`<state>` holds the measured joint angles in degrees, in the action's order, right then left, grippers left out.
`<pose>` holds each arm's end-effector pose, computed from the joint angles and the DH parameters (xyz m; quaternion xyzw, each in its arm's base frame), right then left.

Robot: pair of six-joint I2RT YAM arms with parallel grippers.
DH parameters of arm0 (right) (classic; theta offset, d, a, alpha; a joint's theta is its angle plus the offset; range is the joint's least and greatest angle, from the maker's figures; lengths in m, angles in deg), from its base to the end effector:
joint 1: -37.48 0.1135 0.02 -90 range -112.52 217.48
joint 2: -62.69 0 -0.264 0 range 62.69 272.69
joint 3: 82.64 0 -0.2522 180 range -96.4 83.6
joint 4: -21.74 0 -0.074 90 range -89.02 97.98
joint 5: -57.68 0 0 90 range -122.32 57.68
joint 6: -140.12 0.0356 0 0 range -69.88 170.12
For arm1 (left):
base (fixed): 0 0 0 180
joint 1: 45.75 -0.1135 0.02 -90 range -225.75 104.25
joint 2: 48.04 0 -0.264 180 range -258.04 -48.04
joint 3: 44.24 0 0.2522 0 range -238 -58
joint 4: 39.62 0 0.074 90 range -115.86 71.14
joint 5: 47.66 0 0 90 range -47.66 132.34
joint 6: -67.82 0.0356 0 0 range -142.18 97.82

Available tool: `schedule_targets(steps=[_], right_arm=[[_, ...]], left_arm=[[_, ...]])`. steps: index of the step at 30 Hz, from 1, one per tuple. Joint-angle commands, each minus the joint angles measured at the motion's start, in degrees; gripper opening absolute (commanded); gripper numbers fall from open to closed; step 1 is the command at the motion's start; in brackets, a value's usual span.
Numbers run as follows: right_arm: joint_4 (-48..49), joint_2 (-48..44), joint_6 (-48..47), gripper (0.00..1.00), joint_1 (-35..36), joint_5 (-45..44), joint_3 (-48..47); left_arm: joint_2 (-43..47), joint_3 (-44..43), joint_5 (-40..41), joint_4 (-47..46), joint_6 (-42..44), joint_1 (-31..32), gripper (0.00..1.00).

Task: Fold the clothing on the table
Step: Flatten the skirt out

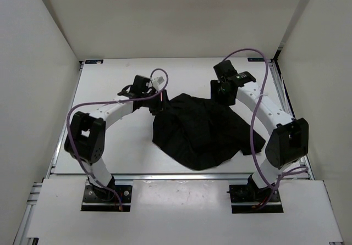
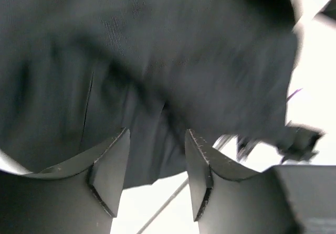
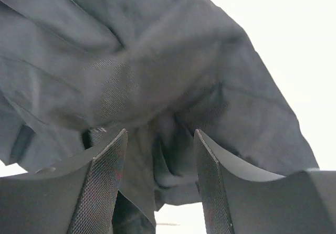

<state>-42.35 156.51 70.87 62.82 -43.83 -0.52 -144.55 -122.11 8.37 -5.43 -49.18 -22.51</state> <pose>0.3135 0.1406 0.3004 -0.0126 0.9614 0.0116 0.2747 0.3151 -0.1570 0.2127 0.0633 0.9091 -0.3801 0.1584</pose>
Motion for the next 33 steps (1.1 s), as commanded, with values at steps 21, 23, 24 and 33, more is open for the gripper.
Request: schedule_targets(steps=[21, 23, 24, 33], right_arm=[[1.02, -9.18, 0.07, 0.59, -1.61, -3.17, 7.73], [1.28, -10.32, 0.16, 0.59, -2.92, -3.08, 9.05], [1.20, -10.59, -0.01, 0.59, -3.19, -2.47, 9.67], [-0.39, -11.82, 0.25, 0.59, -4.43, -2.99, 9.67]], left_arm=[[-10.45, -17.42, -0.04, -4.11, -1.79, 10.50, 0.60], [-10.98, -21.21, 4.86, 3.01, 5.62, 12.34, 0.65], [-11.24, -23.14, 6.45, 4.43, 10.43, 12.61, 0.67], [-14.93, -35.53, 19.28, 13.32, 17.60, 18.84, 0.74]])
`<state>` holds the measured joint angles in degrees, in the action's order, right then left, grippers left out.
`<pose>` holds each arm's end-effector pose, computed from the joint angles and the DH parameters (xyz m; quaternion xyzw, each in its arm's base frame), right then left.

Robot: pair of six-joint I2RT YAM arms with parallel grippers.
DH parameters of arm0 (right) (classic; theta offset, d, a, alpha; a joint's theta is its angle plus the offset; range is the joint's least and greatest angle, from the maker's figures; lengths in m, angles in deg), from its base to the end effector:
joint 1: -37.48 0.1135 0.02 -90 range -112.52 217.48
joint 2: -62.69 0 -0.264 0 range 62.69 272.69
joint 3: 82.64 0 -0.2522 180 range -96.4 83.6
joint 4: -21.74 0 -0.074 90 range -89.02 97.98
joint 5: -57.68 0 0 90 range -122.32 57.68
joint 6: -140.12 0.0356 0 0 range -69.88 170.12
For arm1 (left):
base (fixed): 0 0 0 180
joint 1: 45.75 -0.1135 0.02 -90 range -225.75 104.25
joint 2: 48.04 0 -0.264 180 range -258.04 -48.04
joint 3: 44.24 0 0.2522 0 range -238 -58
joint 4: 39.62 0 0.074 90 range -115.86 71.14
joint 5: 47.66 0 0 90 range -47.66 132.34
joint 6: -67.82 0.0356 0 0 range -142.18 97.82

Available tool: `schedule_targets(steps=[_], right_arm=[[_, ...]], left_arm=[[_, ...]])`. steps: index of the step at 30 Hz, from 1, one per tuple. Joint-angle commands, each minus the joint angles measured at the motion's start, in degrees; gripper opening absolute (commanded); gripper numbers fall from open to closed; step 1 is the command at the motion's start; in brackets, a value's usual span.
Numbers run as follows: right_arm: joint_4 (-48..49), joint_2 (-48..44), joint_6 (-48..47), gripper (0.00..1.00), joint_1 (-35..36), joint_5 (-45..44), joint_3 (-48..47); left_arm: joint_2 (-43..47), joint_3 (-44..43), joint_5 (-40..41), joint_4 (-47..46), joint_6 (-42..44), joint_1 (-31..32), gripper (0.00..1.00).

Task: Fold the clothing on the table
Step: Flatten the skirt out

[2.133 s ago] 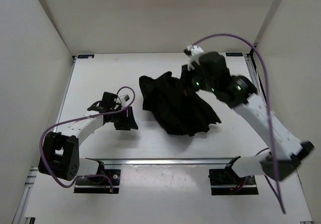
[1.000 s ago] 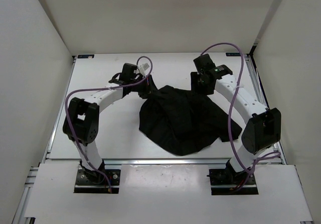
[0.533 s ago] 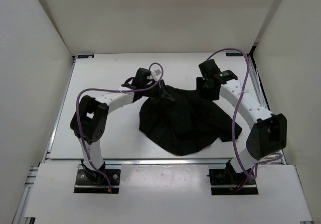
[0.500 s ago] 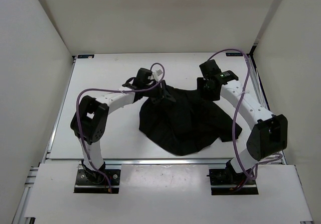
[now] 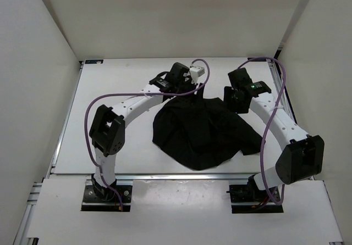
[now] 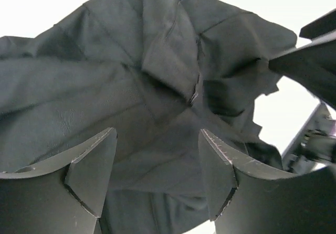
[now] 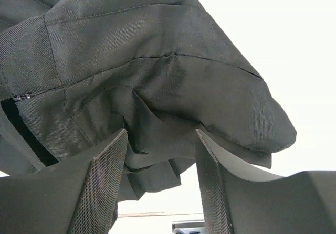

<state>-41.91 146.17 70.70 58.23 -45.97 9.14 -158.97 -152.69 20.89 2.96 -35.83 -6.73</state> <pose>0.2811 0.0975 0.3036 0.0304 0.9566 -0.0132 0.2894 0.3352 -0.2884 0.2733 0.2688 0.8702 -0.3207 0.2603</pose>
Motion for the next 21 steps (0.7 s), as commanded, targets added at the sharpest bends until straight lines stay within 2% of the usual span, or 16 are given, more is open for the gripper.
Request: schedule_targets(steps=[1, 4, 10, 11, 13, 14, 15, 16, 18, 21], right_arm=[[-1.09, -1.57, 0.51, 0.59, 0.43, -0.59, -0.16], [-1.18, -1.83, 0.78, 0.59, 0.60, -0.68, 0.19], [-2.50, -3.06, 1.48, 0.59, -0.01, -0.85, 1.24], [-2.76, -3.41, 1.74, 0.60, -0.36, -0.77, 1.50], [-2.32, -4.29, 1.66, 0.59, -0.89, -0.25, 2.38], [-2.06, -4.73, 1.83, 0.59, -1.24, 0.11, 2.47], [-1.79, -4.91, 1.92, 0.59, -1.50, 0.11, 2.91], [-1.79, -4.91, 1.92, 0.59, -1.07, 0.29, 2.91], [-2.23, -5.35, 2.01, 0.59, -1.15, 0.02, 3.18], [-2.23, -5.26, 2.19, 0.59, -1.41, 0.90, 3.53]], left_arm=[[-1.12, -6.02, 7.38, 5.63, 4.33, 3.51, 0.74], [-1.66, -6.29, 10.38, 5.64, 4.86, 5.01, 0.74], [-1.74, 1.17, 10.91, 2.48, 7.93, 4.66, 0.72], [-1.48, 1.44, 10.99, 2.04, 9.50, 5.00, 0.66], [-1.30, 3.20, 10.82, 1.24, 9.78, 4.22, 0.49], [-1.82, 3.64, 10.64, 0.63, 9.96, 4.22, 0.24], [-2.00, 3.99, 10.38, 0.10, 9.96, 3.61, 0.06], [-2.35, 3.64, 9.77, 0.36, 9.87, 3.25, 0.00], [-0.88, 2.59, 5.91, 0.54, 8.38, 1.67, 0.00], [1.68, -1.36, 7.81, 3.61, 8.90, -1.13, 0.00]])
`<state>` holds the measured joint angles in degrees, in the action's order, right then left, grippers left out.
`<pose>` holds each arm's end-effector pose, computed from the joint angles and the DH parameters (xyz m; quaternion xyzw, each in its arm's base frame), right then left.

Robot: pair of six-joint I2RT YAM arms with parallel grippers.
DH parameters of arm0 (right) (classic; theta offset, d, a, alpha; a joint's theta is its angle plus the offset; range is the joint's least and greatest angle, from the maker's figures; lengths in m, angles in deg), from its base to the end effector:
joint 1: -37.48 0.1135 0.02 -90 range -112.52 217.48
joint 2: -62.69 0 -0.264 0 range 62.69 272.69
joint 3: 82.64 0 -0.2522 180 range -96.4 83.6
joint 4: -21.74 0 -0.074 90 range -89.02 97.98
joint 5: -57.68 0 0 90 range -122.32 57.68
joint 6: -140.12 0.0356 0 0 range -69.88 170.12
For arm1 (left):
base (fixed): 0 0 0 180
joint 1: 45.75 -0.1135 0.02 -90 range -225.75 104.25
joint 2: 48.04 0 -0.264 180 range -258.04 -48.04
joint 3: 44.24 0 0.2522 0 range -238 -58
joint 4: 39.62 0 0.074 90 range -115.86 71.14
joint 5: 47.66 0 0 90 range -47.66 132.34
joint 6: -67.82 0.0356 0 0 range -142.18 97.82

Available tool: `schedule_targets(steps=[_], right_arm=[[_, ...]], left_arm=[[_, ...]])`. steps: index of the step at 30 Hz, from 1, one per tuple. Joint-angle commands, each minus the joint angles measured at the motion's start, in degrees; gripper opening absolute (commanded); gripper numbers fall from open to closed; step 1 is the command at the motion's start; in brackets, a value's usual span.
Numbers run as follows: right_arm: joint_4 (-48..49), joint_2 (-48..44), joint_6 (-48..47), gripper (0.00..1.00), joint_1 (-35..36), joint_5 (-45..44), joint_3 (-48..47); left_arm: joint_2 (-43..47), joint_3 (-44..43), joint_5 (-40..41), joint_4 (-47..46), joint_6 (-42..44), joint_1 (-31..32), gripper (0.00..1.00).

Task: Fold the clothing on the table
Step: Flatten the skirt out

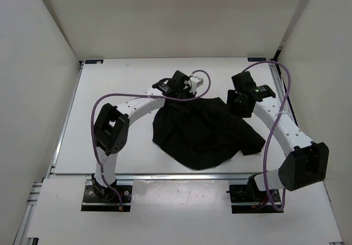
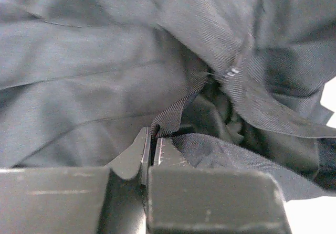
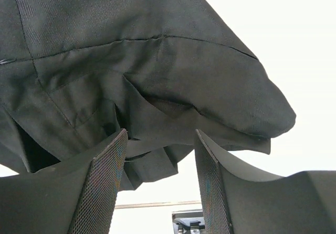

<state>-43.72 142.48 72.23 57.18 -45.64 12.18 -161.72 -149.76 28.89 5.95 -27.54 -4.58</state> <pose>0.2650 0.0862 0.3029 0.0501 0.9587 -0.0131 0.2796 0.3257 -0.2958 0.2319 0.3248 0.8869 -0.2243 0.2400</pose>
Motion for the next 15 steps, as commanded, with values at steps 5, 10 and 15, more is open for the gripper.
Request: schedule_targets(steps=[5, 10, 15], right_arm=[[3.62, 1.23, 0.13, 0.60, 0.25, 5.66, -1.08], [3.28, 9.76, -2.41, 0.60, 3.76, 4.89, -9.59], [4.94, 20.12, -7.59, 0.61, 8.06, 4.18, -19.62]], left_arm=[[11.90, 5.60, -0.24, 0.80, 0.01, -12.93, 0.00], [19.37, 17.83, -3.77, -2.71, -1.84, -19.45, 0.00], [22.80, 25.04, 1.49, -2.72, -1.58, -17.53, 0.00]])
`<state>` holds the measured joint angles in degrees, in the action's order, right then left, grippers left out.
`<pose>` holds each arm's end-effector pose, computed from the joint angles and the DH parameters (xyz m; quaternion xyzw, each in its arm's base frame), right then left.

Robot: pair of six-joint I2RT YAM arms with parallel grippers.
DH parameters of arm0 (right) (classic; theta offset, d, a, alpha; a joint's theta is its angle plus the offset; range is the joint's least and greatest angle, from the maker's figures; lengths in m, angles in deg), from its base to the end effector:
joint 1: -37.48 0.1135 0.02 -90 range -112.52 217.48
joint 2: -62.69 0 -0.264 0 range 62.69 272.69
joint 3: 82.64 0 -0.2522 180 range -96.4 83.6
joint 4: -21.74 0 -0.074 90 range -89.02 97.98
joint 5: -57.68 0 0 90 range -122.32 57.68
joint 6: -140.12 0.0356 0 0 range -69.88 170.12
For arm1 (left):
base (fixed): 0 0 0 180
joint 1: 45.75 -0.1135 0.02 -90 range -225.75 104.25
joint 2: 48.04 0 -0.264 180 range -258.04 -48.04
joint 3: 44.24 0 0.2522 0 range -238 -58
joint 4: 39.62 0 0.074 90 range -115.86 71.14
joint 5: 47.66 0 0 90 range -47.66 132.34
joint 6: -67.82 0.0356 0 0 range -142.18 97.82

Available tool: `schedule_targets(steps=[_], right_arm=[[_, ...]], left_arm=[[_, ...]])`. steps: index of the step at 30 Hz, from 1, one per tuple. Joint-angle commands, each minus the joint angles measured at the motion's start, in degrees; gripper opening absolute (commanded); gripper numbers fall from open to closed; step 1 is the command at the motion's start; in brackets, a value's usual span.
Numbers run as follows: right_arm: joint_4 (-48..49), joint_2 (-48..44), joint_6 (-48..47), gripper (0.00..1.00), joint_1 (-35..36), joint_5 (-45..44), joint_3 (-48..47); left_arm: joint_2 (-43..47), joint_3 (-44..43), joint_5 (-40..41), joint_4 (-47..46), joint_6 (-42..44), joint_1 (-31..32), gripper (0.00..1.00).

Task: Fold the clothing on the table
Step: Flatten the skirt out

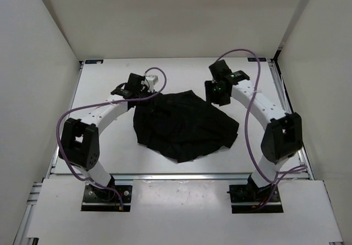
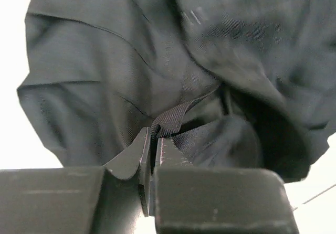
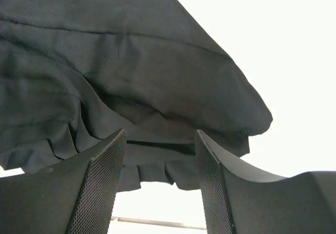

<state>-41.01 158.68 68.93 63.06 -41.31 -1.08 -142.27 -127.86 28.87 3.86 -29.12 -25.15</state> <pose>0.3213 0.1477 0.2920 -0.0368 0.9631 0.0264 0.2652 0.3257 -0.1313 0.2424 0.1482 0.9337 -0.1812 0.2708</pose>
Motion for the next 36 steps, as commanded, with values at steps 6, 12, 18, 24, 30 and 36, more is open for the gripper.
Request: schedule_targets(steps=[6, 12, 18, 24, 30, 36], right_arm=[[9.08, 11.40, -14.05, 0.65, 7.46, 0.90, -10.05], [11.73, 17.56, -20.19, 0.65, 9.48, 6.36, -13.57], [16.64, 19.94, -30.23, 0.66, 13.18, 6.79, -13.49], [18.32, 23.71, -33.13, 0.64, 13.62, 10.58, -17.87], [19.02, 30.14, -32.25, 0.61, 11.42, 16.45, -23.76], [18.41, 34.09, -31.29, 0.60, 10.10, 20.59, -25.09]], left_arm=[[6.52, 11.32, -0.22, -3.43, -3.07, 1.99, 0.00], [7.31, 13.44, -0.23, -2.73, -3.25, 0.59, 0.00], [6.26, 14.67, -3.05, -5.10, -4.48, -3.19, 0.00], [3.97, 13.18, -3.84, -6.07, -5.10, -4.78, 0.00], [3.53, 12.12, -3.93, -4.93, -4.75, -4.95, 0.00], [4.41, 13.26, -3.75, -3.79, -4.40, -5.66, 0.00]])
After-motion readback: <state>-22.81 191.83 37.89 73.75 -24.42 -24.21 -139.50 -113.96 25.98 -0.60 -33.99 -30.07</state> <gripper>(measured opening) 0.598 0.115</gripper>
